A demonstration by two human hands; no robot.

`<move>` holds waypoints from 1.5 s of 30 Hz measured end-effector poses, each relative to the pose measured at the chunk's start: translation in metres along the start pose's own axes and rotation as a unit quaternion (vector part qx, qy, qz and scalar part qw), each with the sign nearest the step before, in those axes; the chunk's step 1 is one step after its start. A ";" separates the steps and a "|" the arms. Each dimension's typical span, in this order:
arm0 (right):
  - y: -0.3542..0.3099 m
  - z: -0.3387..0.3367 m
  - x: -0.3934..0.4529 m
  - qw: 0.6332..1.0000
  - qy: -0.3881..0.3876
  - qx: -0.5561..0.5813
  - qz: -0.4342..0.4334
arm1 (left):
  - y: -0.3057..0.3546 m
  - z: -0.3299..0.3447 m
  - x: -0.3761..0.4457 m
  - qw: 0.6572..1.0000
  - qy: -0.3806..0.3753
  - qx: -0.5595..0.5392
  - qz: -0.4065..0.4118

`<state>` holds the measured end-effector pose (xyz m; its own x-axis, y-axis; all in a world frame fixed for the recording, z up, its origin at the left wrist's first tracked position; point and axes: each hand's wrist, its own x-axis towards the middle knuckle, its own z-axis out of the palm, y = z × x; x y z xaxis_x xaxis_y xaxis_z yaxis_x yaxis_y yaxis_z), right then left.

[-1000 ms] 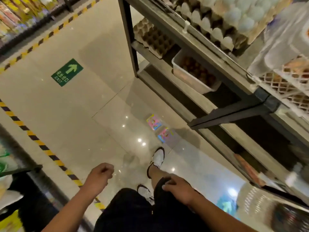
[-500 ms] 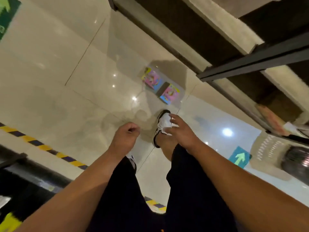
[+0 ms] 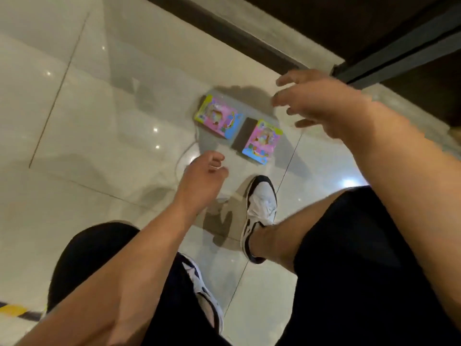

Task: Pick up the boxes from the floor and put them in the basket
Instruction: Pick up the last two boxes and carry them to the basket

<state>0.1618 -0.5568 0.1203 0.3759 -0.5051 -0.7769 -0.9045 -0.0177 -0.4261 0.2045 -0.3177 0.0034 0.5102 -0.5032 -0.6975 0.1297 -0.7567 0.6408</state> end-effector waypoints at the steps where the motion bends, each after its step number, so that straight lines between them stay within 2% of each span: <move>1: 0.001 -0.006 0.002 1.000 -0.015 -0.014 -0.008 | 0.000 -0.002 0.015 1.000 0.010 0.009 0.003; 8: 0.007 -0.020 -0.010 0.999 0.037 -0.023 -0.032 | -0.008 -0.014 0.060 0.997 -0.002 0.075 0.005; 12: 0.007 -0.015 -0.017 0.998 0.021 -0.036 -0.036 | -0.027 -0.026 0.066 0.992 -0.024 0.126 0.008; 14: 0.009 -0.013 -0.018 0.997 0.027 -0.042 -0.052 | -0.037 -0.034 0.074 0.990 -0.011 0.141 0.011; 18: 0.016 -0.005 -0.013 0.994 0.049 -0.063 -0.071 | -0.052 -0.037 0.098 0.985 0.001 0.164 0.062; 23: 0.028 -0.002 -0.001 0.985 0.020 -0.136 -0.109 | -0.043 -0.019 0.132 0.944 -0.004 0.270 0.189; 27: 0.026 0.006 0.024 0.983 0.004 -0.118 -0.139 | -0.042 -0.001 0.160 0.918 -0.023 0.357 0.172; 30: 0.046 0.015 0.070 0.943 0.066 -0.249 -0.210 | -0.038 0.010 0.179 0.881 -0.032 0.442 0.165; 31: 0.059 0.020 0.085 0.923 0.064 -0.309 -0.222 | -0.038 0.013 0.186 0.865 -0.029 0.469 0.176; 33: 0.093 0.035 0.116 0.869 0.016 -0.428 -0.248 | -0.040 0.016 0.199 0.830 -0.011 0.514 0.214; 35: 0.129 0.052 0.144 0.800 -0.018 -0.527 -0.288 | -0.043 0.016 0.209 0.804 -0.013 0.539 0.253; 38: 0.168 0.077 0.171 0.727 -0.029 -0.615 -0.305 | -0.050 0.013 0.221 0.785 -0.036 0.559 0.264; 42: 0.189 0.096 0.198 0.676 -0.033 -0.649 -0.348 | -0.063 0.012 0.232 0.784 -0.005 0.544 0.299; 45: 0.193 0.097 0.207 0.677 -0.036 -0.662 -0.320 | -0.060 0.017 0.233 0.764 0.037 0.567 0.307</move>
<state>0.0851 -0.5809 -0.1682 0.7412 0.0140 -0.6711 0.0778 -0.9948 0.0653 0.3008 -0.3967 -0.2033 0.2305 -0.9155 -0.3298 -0.9512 -0.2833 0.1218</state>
